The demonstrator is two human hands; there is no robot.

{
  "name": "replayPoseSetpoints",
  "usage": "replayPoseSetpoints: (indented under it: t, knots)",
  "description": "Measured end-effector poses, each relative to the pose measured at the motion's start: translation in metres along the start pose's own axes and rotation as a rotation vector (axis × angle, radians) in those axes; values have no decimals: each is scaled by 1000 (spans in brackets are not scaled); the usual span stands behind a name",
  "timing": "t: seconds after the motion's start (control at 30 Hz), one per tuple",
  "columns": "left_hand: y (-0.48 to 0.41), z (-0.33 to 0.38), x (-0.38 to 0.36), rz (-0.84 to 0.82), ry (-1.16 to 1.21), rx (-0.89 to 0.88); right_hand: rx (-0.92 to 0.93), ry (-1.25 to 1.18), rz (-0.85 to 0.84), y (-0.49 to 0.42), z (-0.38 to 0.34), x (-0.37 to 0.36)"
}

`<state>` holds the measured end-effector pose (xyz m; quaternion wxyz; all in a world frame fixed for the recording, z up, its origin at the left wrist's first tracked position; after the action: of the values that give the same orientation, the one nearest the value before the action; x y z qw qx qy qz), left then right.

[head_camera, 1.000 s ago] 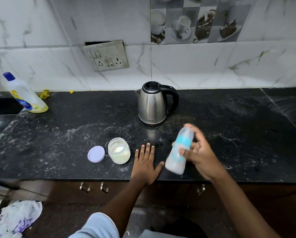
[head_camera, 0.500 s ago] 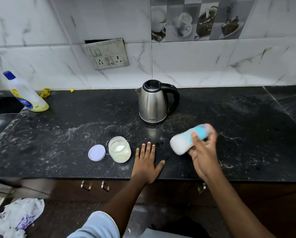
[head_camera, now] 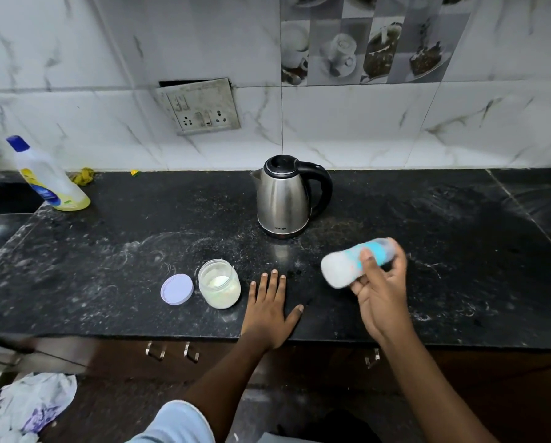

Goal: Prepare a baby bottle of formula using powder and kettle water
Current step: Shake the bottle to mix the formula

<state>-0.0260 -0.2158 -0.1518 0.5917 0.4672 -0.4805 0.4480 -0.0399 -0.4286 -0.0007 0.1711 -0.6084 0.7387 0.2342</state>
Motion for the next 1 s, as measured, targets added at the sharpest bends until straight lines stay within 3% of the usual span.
replayPoseSetpoints:
  t: [0.03,0.13,0.17,0.27,0.3,0.43,0.47,0.57,0.6,0.63,0.73,0.77,0.83,0.9,1.0]
  knots:
    - [0,0,-1,-5,-5,-1,1,41,-15,-1,-2,0]
    - [0,-1,-2,-14,-8,-9,-162,353,-377,4,-2,-4]
    - [0,-1,-1,-13,-9,-7,-158,323,-358,2,-4,-4]
    - [0,0,-2,-3,-10,0,6,-2,31,-7,-7,1]
    - [-1,0,-2,-2,-7,-1,21,20,72,-9,-6,2]
    - [0,-1,-2,-13,-11,-8,-200,391,-393,4,0,-5]
    - [0,-1,-1,-10,-11,-8,-149,340,-347,3,-2,-5]
    - [0,0,-1,1,1,-2,118,19,89,-2,-5,-2]
    - [0,0,-2,1,5,-4,160,28,150,-4,-3,1]
    - [0,-1,-2,-4,4,-8,160,98,116,-4,0,2]
    - [0,-1,-2,-20,-12,-22,-66,277,-261,1,7,-4]
    - [0,-1,-2,-18,-11,-22,-61,230,-260,-1,8,-3]
    - [-1,-1,-2,-4,1,-12,60,2,-41,-4,5,-4]
    - [0,-1,-1,-2,7,-10,87,-34,34,-5,8,-4]
    - [0,-2,-1,-20,-1,-31,-110,211,-290,2,13,-6]
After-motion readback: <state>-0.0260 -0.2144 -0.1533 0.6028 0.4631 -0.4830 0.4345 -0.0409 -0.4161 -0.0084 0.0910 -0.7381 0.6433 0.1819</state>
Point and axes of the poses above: each hand's wrist, its own y-axis away from the middle knuckle, its own x-axis out of the back of the hand, z = x × y, the point moved 3 cm from there along -y, towards the middle knuckle, and after that the axes turned 4 degrees about -y, right-handed, at the moved point
